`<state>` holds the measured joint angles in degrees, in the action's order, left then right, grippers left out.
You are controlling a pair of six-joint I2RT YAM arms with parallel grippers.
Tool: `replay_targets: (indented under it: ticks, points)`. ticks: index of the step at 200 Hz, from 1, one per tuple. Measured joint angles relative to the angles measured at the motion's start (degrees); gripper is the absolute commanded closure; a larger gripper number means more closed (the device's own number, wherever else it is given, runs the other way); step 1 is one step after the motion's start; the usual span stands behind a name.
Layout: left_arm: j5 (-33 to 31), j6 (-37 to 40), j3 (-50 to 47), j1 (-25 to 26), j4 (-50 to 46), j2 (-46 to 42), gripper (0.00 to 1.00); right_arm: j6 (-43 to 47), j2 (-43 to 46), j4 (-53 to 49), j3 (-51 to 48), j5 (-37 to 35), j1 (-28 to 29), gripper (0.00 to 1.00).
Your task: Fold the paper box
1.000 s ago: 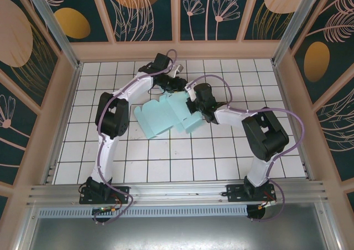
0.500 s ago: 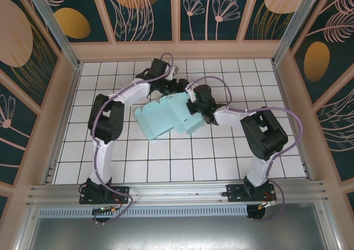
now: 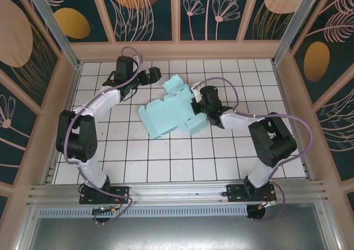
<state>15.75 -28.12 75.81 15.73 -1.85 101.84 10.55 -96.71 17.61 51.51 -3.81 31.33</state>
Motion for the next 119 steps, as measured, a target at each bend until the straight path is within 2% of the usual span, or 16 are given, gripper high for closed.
replay_targets:
  ticks: [17,34,51,92,119]
  points:
    - [-0.4,0.0,-1.2,0.2,-0.1,0.1,0.01,-1.2,1.7,0.4,-1.4,6.7,-1.9,1.0]
    - [-1.0,-0.1,-1.6,0.2,0.1,0.1,0.01,-4.1,3.6,1.6,-2.7,15.8,-6.0,1.0]
    - [-1.3,-0.5,-2.3,0.0,0.8,0.1,0.01,-6.3,4.1,3.0,-3.1,21.4,-9.6,1.0]
    - [-1.4,-0.4,-2.9,-0.3,0.7,0.1,0.01,-8.0,3.9,2.1,-3.0,25.9,-11.1,1.0]
    - [-1.4,-0.4,-2.9,-0.3,0.5,0.1,0.01,-9.6,0.1,-0.9,-1.0,26.7,-11.9,1.0]
